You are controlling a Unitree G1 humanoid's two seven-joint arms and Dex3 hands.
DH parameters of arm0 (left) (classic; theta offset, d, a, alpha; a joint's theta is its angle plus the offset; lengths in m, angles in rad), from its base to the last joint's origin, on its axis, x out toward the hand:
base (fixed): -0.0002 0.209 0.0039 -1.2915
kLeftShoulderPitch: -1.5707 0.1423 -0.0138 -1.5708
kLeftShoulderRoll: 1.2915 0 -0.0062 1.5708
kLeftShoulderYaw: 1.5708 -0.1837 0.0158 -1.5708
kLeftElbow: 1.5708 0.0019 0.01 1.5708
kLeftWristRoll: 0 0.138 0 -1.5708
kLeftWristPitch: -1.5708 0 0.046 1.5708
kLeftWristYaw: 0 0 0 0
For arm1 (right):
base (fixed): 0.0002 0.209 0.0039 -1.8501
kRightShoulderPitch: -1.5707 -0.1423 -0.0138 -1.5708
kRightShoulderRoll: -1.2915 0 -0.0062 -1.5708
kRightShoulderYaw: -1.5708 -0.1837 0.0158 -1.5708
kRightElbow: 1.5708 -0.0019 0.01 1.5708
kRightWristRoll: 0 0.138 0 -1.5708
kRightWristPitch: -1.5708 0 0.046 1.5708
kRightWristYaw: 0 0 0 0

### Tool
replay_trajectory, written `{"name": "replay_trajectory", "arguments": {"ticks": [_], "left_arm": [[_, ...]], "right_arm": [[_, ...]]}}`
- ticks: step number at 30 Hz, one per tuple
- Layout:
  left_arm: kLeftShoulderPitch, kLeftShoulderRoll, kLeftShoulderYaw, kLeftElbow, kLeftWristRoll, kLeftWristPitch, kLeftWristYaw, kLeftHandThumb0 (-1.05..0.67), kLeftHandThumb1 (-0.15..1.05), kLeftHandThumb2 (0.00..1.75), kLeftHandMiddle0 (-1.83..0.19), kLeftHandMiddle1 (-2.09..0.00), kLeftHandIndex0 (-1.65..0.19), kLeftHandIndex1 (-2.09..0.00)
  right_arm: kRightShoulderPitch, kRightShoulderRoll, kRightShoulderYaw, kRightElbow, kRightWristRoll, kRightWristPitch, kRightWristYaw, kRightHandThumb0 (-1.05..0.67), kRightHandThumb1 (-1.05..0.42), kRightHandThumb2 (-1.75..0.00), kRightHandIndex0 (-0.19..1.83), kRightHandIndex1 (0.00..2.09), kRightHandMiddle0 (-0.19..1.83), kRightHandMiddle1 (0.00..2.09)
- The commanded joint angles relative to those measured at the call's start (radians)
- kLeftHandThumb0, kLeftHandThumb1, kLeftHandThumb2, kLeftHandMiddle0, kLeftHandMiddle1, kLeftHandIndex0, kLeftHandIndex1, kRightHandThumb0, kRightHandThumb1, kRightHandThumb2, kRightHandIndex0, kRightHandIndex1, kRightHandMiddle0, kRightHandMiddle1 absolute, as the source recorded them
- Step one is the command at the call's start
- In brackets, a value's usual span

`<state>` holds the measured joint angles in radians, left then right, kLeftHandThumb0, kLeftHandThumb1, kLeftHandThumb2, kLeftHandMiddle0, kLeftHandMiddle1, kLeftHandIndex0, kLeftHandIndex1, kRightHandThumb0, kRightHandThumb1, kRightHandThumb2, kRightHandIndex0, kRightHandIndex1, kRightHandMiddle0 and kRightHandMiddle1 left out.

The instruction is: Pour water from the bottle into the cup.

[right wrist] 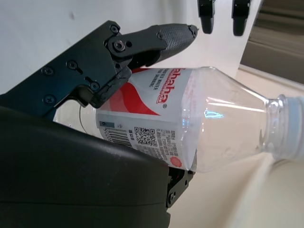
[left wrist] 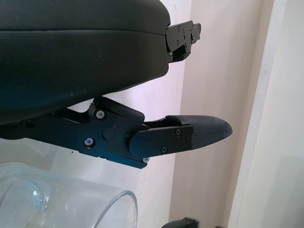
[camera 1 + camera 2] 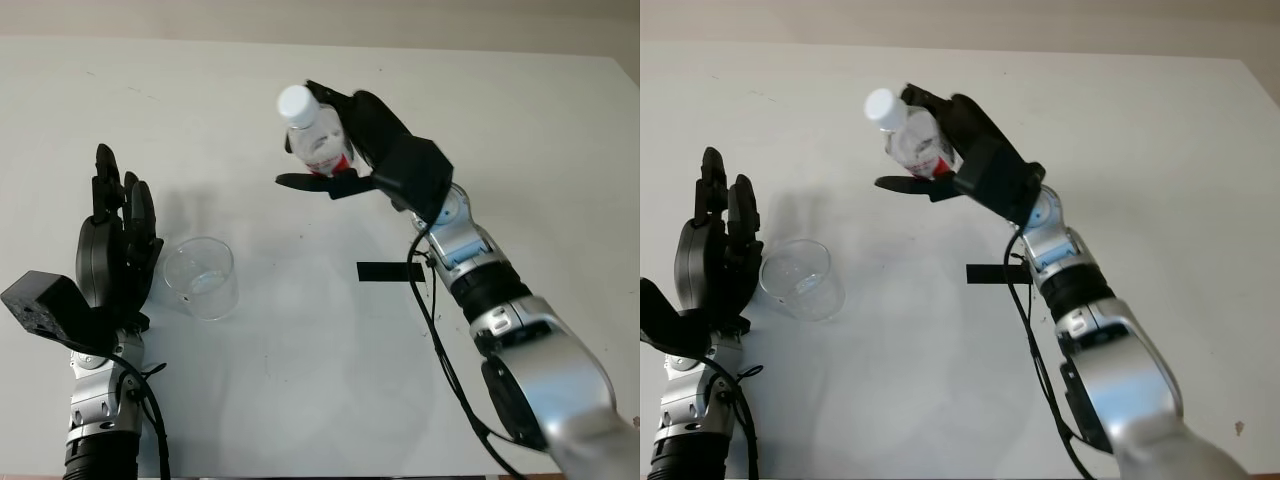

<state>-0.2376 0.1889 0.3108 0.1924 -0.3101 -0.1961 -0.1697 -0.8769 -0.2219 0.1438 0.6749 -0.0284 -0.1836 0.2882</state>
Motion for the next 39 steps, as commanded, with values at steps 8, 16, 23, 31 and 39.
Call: {"name": "replay_trajectory", "arguments": {"ticks": [8,16,23,31,39], "left_arm": [[0.001,0.003,0.004,0.008,-0.003,-0.001,-0.013,-0.72,1.05,0.50,0.19,-0.05,0.19,-0.04],[0.011,0.000,0.007,-0.004,-0.006,0.003,-0.010,-0.72,1.05,0.50,0.19,-0.05,0.19,-0.02],[0.015,0.002,0.010,-0.005,-0.010,0.005,-0.020,-0.72,1.05,0.51,0.19,-0.03,0.19,-0.01],[0.020,0.003,0.012,-0.010,-0.012,0.005,-0.024,-0.73,1.05,0.51,0.19,-0.02,0.19,0.00],[0.026,0.014,0.011,-0.021,-0.002,0.010,-0.028,-0.73,1.05,0.54,0.19,-0.01,0.19,0.00]], "right_arm": [[0.172,-0.033,-0.143,-0.403,0.219,0.462,0.132,-0.38,-1.05,-0.60,1.32,2.09,1.05,2.09],[0.295,-0.060,-0.211,-0.580,0.262,0.561,0.115,-0.39,-1.05,-0.58,1.29,2.09,0.99,2.09],[0.398,-0.070,-0.224,-0.667,0.246,0.568,0.083,-0.43,-1.05,-0.55,1.21,2.09,0.91,2.09],[0.476,-0.045,-0.215,-0.704,0.222,0.550,0.048,-0.45,-1.05,-0.53,1.14,2.09,0.81,2.09],[0.505,-0.021,-0.188,-0.702,0.212,0.542,0.027,-0.46,-1.05,-0.55,1.20,2.09,0.87,2.09]]}}
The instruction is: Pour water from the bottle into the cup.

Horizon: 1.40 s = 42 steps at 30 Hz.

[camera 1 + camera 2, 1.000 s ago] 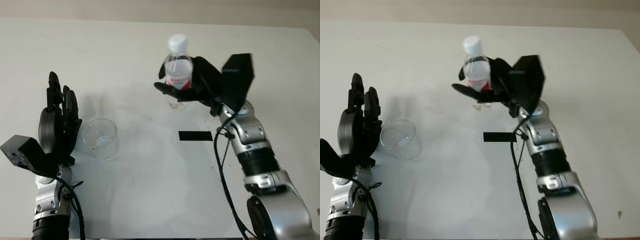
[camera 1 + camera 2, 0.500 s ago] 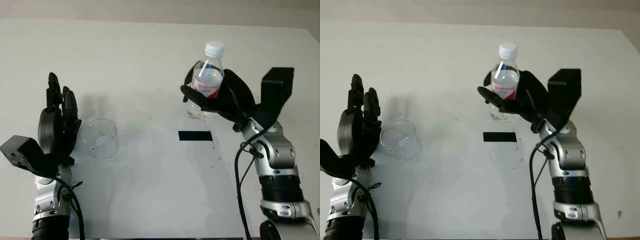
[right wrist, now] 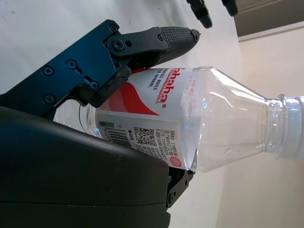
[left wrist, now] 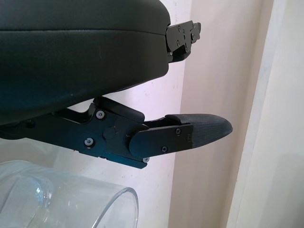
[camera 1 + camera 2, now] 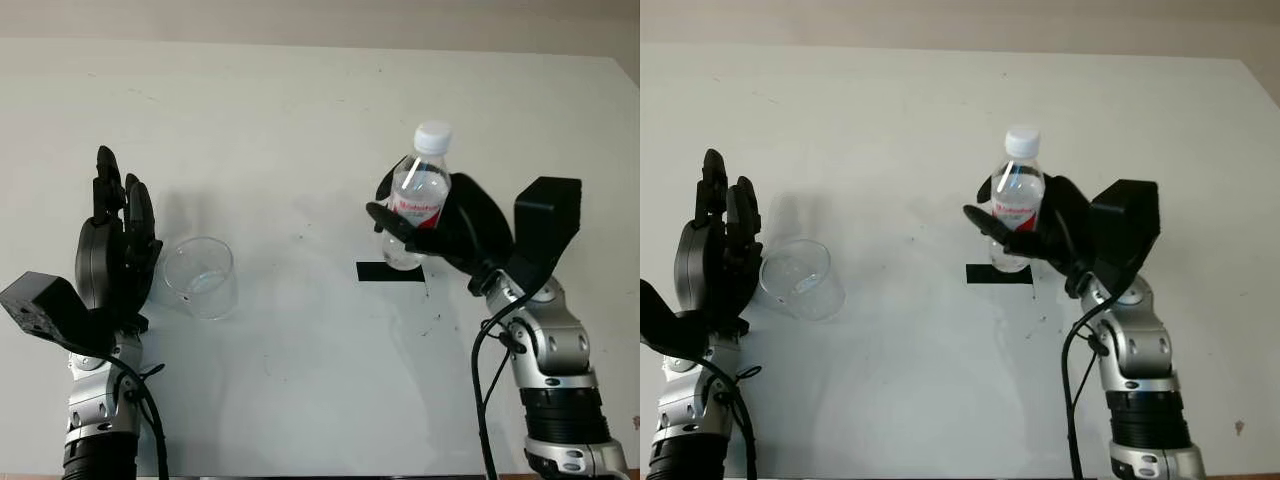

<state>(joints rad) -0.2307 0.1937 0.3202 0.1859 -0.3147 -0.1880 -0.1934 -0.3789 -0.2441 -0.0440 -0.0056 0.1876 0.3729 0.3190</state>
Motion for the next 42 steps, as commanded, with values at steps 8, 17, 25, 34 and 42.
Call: {"name": "replay_trajectory", "arguments": {"ticks": [8,17,25,34,42], "left_arm": [[0.018,0.000,0.003,-0.018,-0.001,0.006,0.005,-0.72,1.05,0.52,0.19,-0.03,0.19,-0.01],[0.022,0.002,0.003,-0.018,0.002,0.001,0.005,-0.73,1.05,0.52,0.19,-0.02,0.19,-0.01],[0.020,0.005,0.003,-0.016,0.000,0.001,0.000,-0.72,1.05,0.52,0.19,-0.02,0.19,-0.01],[0.017,0.013,0.008,-0.014,-0.007,0.008,-0.011,-0.73,1.05,0.52,0.19,-0.02,0.19,0.00],[0.012,0.014,0.008,-0.018,-0.001,0.018,-0.007,-0.73,1.05,0.52,0.19,-0.03,0.19,-0.01]], "right_arm": [[0.012,0.016,0.005,-0.010,-0.006,-0.028,-0.002,-0.46,-1.05,-0.55,1.18,2.09,0.86,2.09],[0.006,0.023,0.003,0.005,-0.005,-0.016,-0.006,-0.47,-1.05,-0.54,1.18,2.09,0.86,2.09],[0.024,0.018,0.010,0.020,-0.010,-0.044,0.017,-0.48,-1.05,-0.53,1.12,2.09,0.82,2.09],[0.080,0.060,0.019,0.053,-0.027,-0.148,0.000,-0.56,-1.05,-0.18,0.19,2.09,-0.01,2.09],[0.125,0.069,0.029,0.092,-0.035,-0.232,0.007,-0.59,-1.03,-0.06,-0.16,1.86,-0.15,1.92]]}}
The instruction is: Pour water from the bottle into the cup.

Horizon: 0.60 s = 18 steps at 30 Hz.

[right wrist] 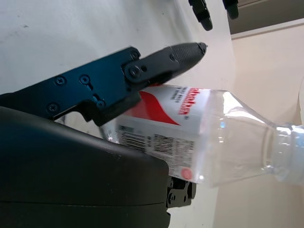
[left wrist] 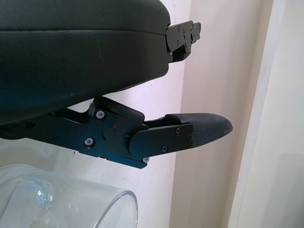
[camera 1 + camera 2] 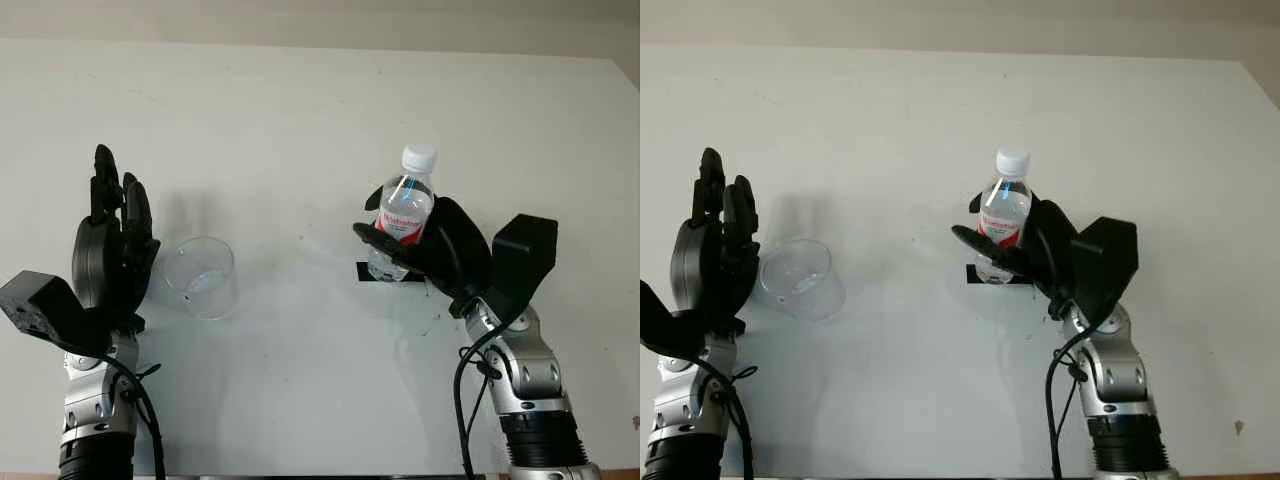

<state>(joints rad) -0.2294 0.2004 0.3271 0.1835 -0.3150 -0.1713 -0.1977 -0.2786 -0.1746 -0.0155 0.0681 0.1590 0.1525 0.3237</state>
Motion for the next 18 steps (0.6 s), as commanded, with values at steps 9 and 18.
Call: {"name": "replay_trajectory", "arguments": {"ticks": [9,18], "left_arm": [[0.008,0.008,0.002,-0.012,-0.001,0.001,-0.004,-0.73,1.05,0.51,0.19,-0.03,0.19,-0.01],[0.008,0.009,0.002,-0.013,-0.004,0.002,-0.008,-0.73,1.05,0.52,0.19,-0.02,0.19,0.00]], "right_arm": [[0.039,-0.039,0.019,0.051,-0.041,-0.091,0.055,-0.64,-0.98,-0.05,-0.07,0.98,-0.11,1.23],[0.045,-0.068,0.028,0.104,-0.088,-0.236,0.097,-0.73,-0.95,-0.05,-0.08,0.69,-0.13,0.92]]}}
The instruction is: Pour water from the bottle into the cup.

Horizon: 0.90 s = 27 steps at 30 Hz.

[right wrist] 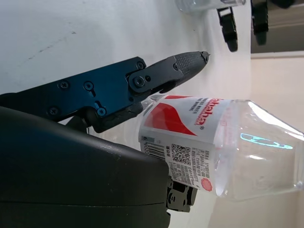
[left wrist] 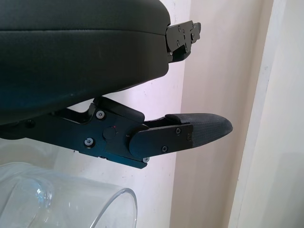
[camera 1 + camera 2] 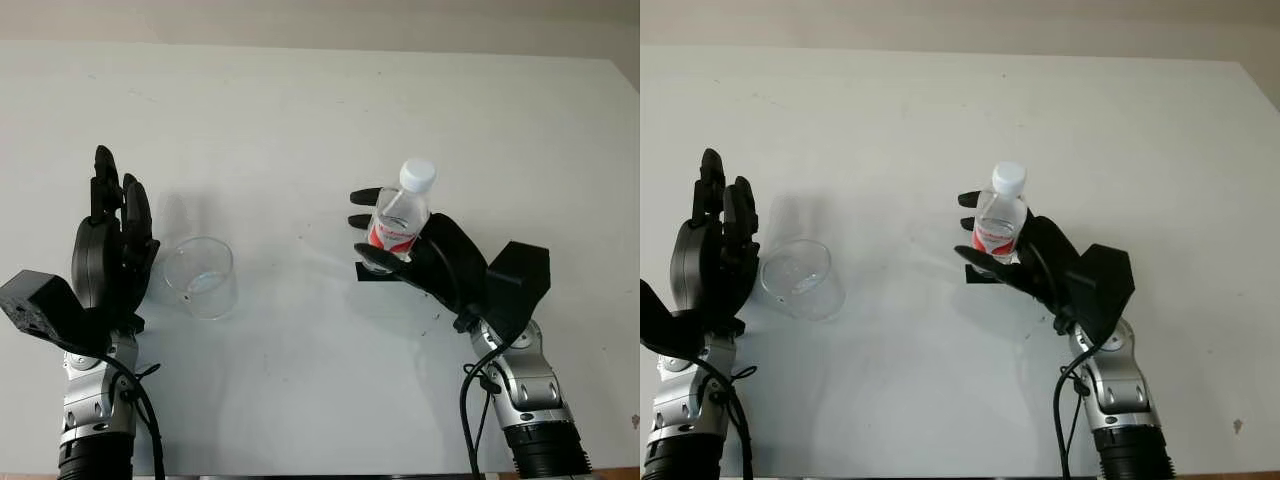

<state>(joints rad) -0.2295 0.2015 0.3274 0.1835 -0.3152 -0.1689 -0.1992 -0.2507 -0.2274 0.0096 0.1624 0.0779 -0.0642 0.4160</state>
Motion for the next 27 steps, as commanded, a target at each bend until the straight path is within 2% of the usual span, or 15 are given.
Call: {"name": "replay_trajectory", "arguments": {"ticks": [1,2,3,6,10,17,22,27], "left_arm": [[0.008,0.007,0.002,-0.013,-0.003,-0.001,-0.006,-0.73,1.05,0.52,0.19,-0.02,0.19,0.00],[0.008,0.007,0.001,-0.012,-0.002,-0.001,-0.005,-0.73,1.05,0.52,0.19,-0.02,0.19,-0.01],[0.008,0.007,0.001,-0.013,0.000,-0.001,-0.004,-0.73,1.05,0.52,0.19,-0.02,0.19,-0.01],[0.007,0.005,0.002,-0.009,-0.004,-0.003,-0.006,-0.72,1.05,0.51,0.19,-0.02,0.19,-0.01],[0.005,0.004,0.001,-0.004,0.000,-0.008,-0.006,-0.72,1.05,0.51,0.19,-0.03,0.19,-0.01],[-0.003,0.000,0.002,0.006,-0.007,-0.007,-0.008,-0.73,1.05,0.50,0.19,-0.04,0.19,-0.01],[0.006,0.003,0.002,-0.003,-0.005,-0.011,-0.012,-0.72,1.05,0.52,0.19,-0.04,0.19,0.00],[0.027,0.002,0.005,-0.030,-0.009,0.000,-0.010,-0.72,1.05,0.51,0.19,-0.05,0.19,-0.02]], "right_arm": [[0.019,-0.018,0.002,0.013,-0.008,-0.030,0.008,-0.74,-0.94,-0.05,-0.05,0.53,-0.12,0.80],[0.020,-0.029,0.005,0.025,-0.015,-0.070,0.022,-0.75,-0.94,-0.05,-0.02,0.40,-0.10,0.71],[0.020,-0.038,0.006,0.035,-0.020,-0.101,0.032,-0.78,-0.94,-0.05,-0.12,0.19,-0.15,0.40],[0.019,-0.062,0.007,0.090,-0.039,-0.219,0.054,-0.86,-0.94,-0.05,-0.18,0.02,-0.19,0.06],[0.018,-0.052,-0.011,0.142,-0.029,-0.277,0.032,-0.94,-0.95,-0.06,-0.19,0.00,-0.19,0.00],[-0.032,0.032,-0.085,0.307,0.007,-0.352,-0.121,-0.89,-0.97,-0.06,-0.19,0.00,-0.19,0.00],[-0.065,0.048,-0.099,0.377,0.021,-0.359,-0.135,-0.92,-0.98,-0.06,-0.19,0.00,-0.19,0.00],[-0.058,0.061,-0.102,0.377,0.048,-0.352,-0.114,-0.93,-0.98,-0.06,-0.19,0.00,-0.19,0.00]]}}
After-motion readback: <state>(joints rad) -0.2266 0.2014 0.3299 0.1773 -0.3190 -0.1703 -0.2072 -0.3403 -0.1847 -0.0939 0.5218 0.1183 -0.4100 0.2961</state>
